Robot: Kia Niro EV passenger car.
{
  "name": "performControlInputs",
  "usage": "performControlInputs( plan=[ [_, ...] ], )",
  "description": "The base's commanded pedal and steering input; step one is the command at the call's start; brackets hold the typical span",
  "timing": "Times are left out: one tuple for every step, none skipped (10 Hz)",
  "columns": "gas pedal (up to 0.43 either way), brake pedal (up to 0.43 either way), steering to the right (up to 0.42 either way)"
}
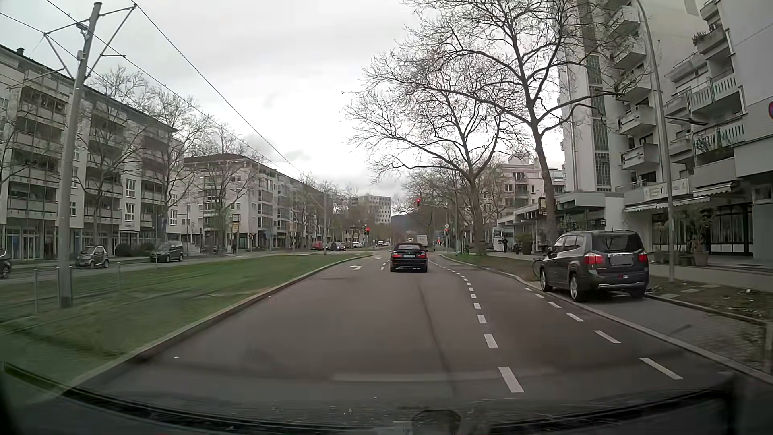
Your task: Follow the waypoints while adhering to traffic rules and regulations
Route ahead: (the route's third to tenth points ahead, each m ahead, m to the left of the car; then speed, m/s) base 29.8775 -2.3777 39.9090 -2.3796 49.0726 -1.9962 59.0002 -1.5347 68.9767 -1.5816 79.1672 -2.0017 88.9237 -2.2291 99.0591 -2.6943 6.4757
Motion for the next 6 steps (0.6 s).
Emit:
performControlInputs(
  plan=[
    [0.047, 0.000, 0.032],
    [0.047, 0.000, 0.032],
    [0.047, 0.000, 0.031],
    [0.047, 0.000, 0.028],
    [0.047, 0.000, 0.024],
    [0.047, 0.000, 0.022]
  ],
)
